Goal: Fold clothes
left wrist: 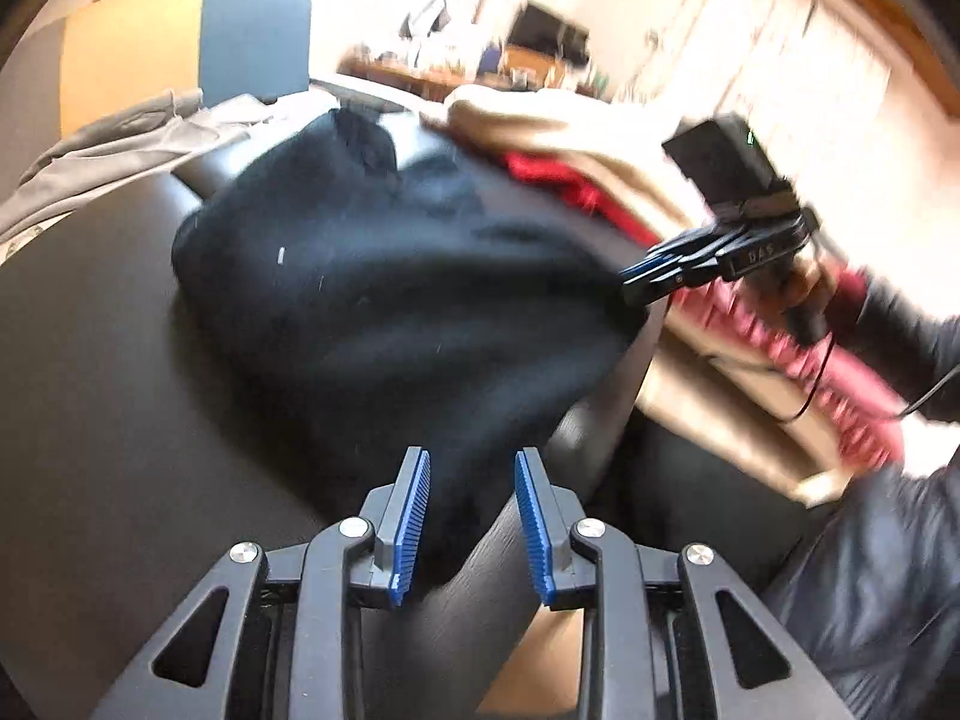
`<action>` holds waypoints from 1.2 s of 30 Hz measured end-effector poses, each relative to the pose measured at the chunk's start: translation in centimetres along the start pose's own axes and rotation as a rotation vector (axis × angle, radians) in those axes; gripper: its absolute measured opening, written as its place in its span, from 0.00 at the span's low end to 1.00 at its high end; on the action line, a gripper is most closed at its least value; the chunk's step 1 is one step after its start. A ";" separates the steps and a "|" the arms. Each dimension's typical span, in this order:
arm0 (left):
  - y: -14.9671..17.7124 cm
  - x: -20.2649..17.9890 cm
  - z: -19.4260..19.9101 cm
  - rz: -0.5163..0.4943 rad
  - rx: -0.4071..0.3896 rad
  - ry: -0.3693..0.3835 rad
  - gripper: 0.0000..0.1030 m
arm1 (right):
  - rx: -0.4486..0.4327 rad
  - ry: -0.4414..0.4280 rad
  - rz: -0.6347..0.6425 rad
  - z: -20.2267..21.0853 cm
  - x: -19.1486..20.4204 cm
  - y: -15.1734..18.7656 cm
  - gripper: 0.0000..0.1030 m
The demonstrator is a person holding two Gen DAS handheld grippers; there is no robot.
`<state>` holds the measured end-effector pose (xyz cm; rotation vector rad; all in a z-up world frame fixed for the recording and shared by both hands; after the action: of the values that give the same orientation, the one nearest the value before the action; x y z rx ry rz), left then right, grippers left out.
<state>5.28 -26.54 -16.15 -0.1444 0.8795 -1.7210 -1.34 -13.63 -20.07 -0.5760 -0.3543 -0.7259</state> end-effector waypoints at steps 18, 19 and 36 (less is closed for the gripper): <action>-0.6 -0.5 -3.7 0.009 -0.032 0.015 0.28 | -0.202 -0.036 -0.237 -0.6 -3.1 -8.4 0.55; -0.7 -0.5 -3.5 0.010 -0.042 0.019 0.28 | -0.204 -0.038 -0.246 -0.6 -3.0 -8.6 0.57; 0.0 0.6 -4.6 0.074 -0.023 0.009 0.29 | -0.278 0.473 0.134 1.1 1.8 -12.8 0.17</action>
<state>2.67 -24.84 -19.65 -0.1186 0.9011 -1.6445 -9.21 -21.61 -13.60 -0.6611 0.2254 -0.7619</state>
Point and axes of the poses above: each gripper's, at about its wrist camera, not at the fingertips, and z roughly against the way its jaws point, x to its left, y to its underside, the point moved 8 cm from there along -z, roughly the way its jaws point, and after that the axes turned 2 degrees about x, right-handed, at the moved point
